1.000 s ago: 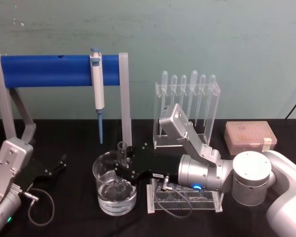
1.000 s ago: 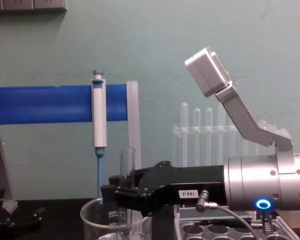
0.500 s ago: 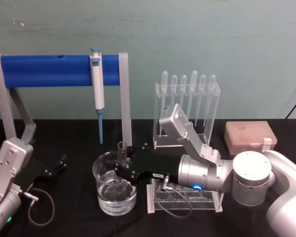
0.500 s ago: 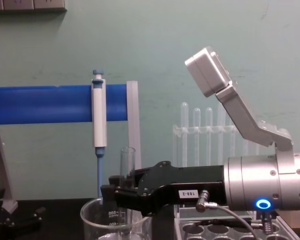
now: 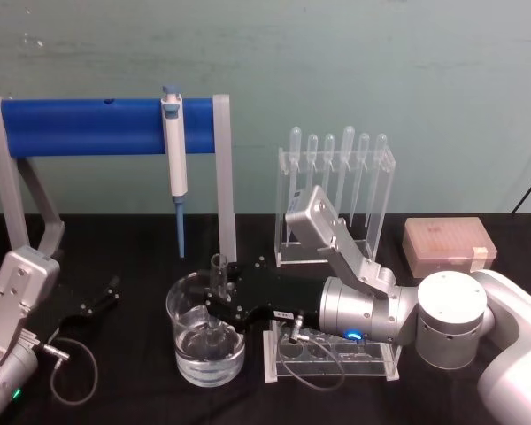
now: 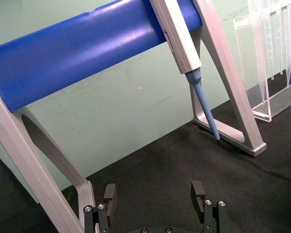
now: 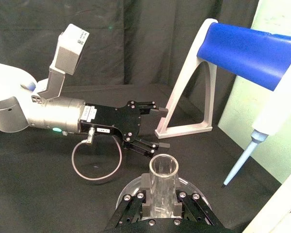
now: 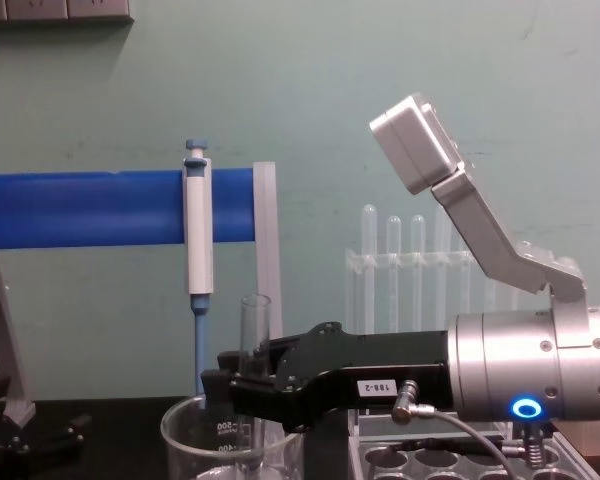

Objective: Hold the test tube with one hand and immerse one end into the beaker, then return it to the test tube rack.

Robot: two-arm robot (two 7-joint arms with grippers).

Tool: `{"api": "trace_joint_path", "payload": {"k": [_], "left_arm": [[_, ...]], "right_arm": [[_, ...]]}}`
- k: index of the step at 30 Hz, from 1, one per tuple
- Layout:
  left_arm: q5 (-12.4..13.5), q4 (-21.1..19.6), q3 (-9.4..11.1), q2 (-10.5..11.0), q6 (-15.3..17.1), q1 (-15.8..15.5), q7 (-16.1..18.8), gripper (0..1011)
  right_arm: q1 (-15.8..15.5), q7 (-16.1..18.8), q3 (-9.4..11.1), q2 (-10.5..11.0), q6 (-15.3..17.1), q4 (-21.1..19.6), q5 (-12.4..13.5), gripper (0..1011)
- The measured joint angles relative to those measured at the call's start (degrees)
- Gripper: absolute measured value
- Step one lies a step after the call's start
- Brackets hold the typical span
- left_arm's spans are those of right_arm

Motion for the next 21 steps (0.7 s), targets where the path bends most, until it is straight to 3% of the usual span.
{"api": "trace_joint_path", "payload": {"k": [21], "left_arm": [[0.00,0.00,0.00,0.00,0.00,0.00,0.00,1000]], "right_arm": [[0.00,0.00,0.00,0.00,0.00,0.00,0.00,226]]}}
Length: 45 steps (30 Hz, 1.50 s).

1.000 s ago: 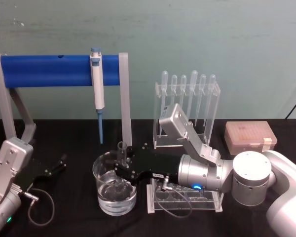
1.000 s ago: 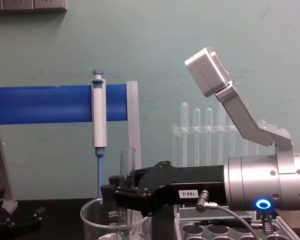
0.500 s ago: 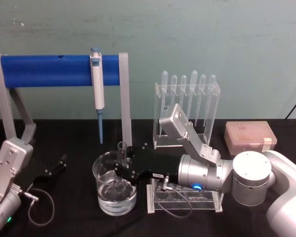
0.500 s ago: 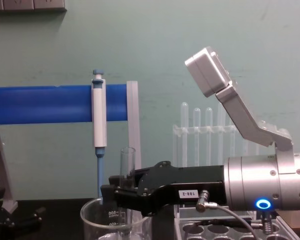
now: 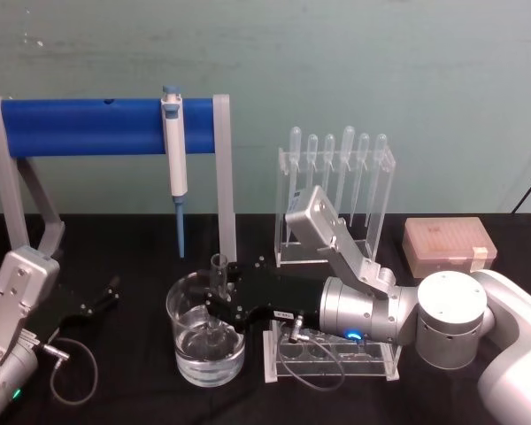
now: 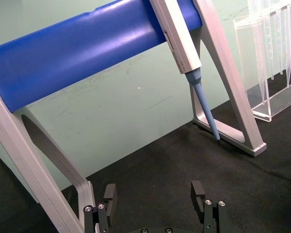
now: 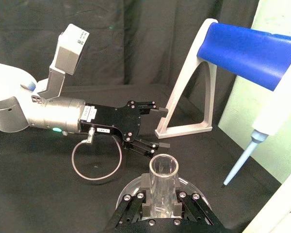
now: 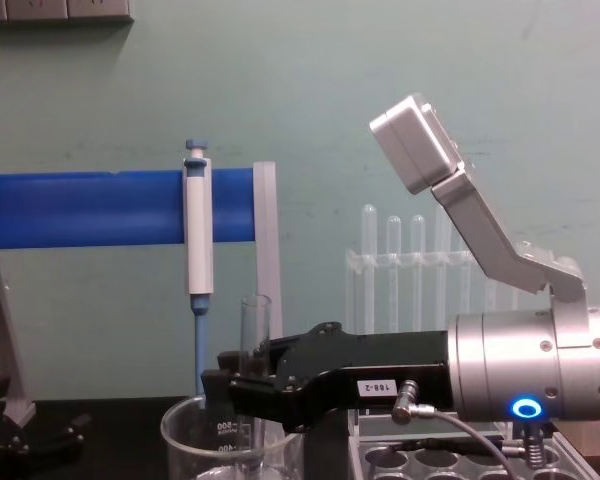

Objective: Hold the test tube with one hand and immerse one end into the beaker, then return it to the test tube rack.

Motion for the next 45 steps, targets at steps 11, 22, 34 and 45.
{"api": "trace_joint_path", "payload": {"k": [11,22,34,45], "left_arm": [[0.00,0.00,0.00,0.00,0.00,0.00,0.00,1000],[0.00,0.00,0.00,0.00,0.00,0.00,0.00,1000],[0.00,0.00,0.00,0.00,0.00,0.00,0.00,1000],[0.00,0.00,0.00,0.00,0.00,0.00,0.00,1000]], "right_arm": [[0.00,0.00,0.00,0.00,0.00,0.00,0.00,226],[0.00,0.00,0.00,0.00,0.00,0.00,0.00,226],[0.00,0.00,0.00,0.00,0.00,0.00,0.00,226],[0.00,0.00,0.00,0.00,0.00,0.00,0.00,226]]}}
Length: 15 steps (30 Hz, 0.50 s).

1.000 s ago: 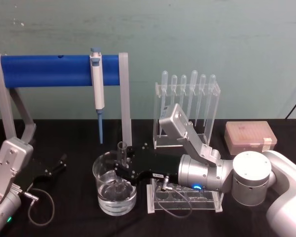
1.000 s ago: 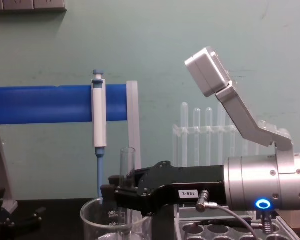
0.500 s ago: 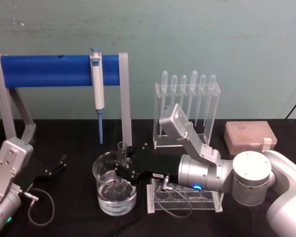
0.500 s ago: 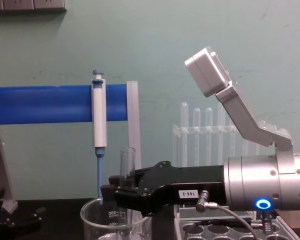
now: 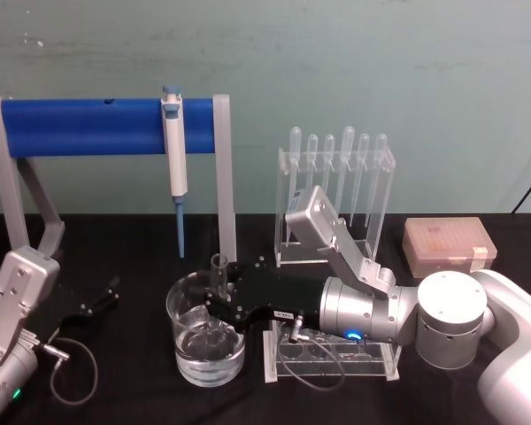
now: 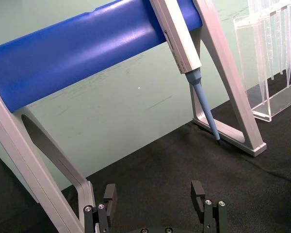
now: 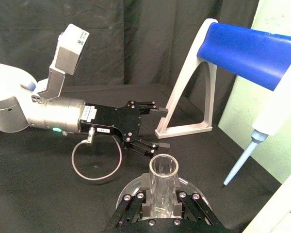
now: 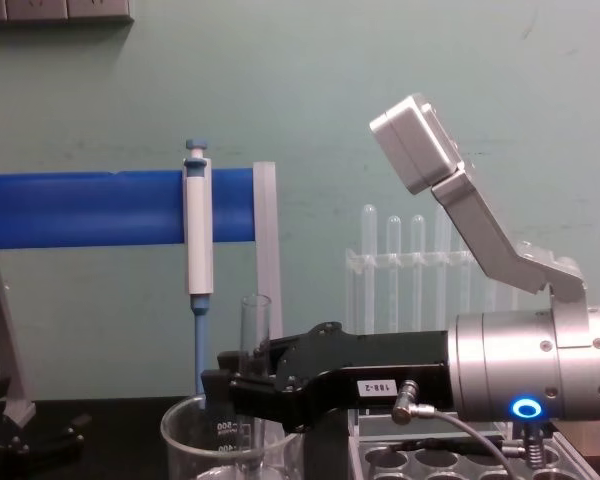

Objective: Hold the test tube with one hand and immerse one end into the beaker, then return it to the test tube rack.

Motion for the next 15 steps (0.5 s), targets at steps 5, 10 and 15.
{"api": "trace_joint_path", "payload": {"k": [5,10,15], "left_arm": [[0.00,0.00,0.00,0.00,0.00,0.00,0.00,1000],[0.00,0.00,0.00,0.00,0.00,0.00,0.00,1000],[0.00,0.00,0.00,0.00,0.00,0.00,0.00,1000]], "right_arm": [[0.00,0.00,0.00,0.00,0.00,0.00,0.00,226],[0.00,0.00,0.00,0.00,0.00,0.00,0.00,226],[0.00,0.00,0.00,0.00,0.00,0.00,0.00,226]]}}
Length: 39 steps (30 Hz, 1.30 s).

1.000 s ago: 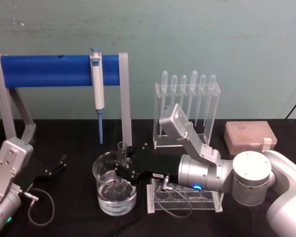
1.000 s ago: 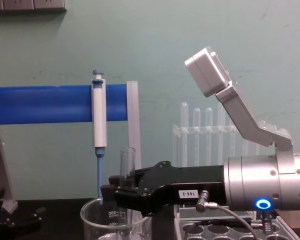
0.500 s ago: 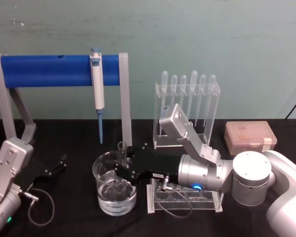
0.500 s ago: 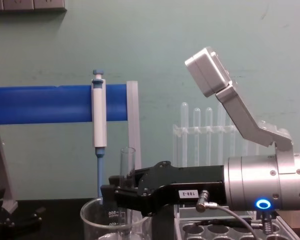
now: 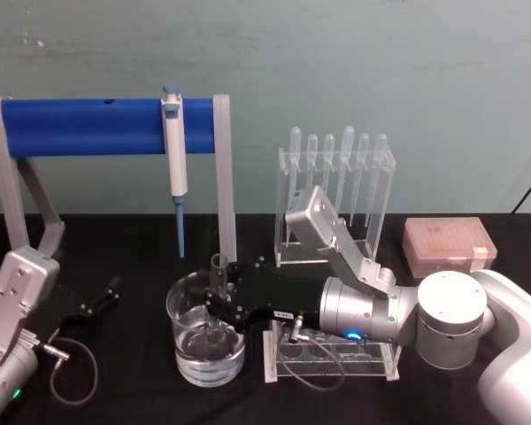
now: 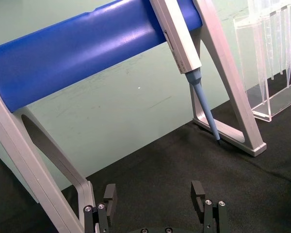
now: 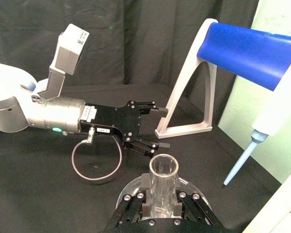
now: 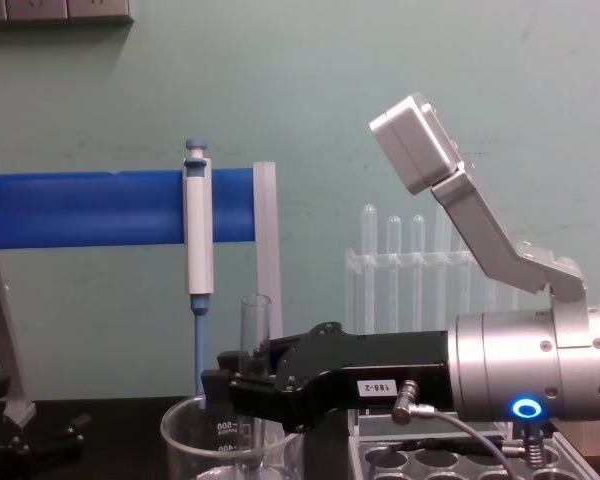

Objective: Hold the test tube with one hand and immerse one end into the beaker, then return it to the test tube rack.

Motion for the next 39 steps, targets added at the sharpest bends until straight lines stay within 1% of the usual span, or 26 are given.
{"api": "trace_joint_path", "payload": {"k": [39], "left_arm": [[0.00,0.00,0.00,0.00,0.00,0.00,0.00,1000]], "right_arm": [[0.00,0.00,0.00,0.00,0.00,0.00,0.00,226]]}}
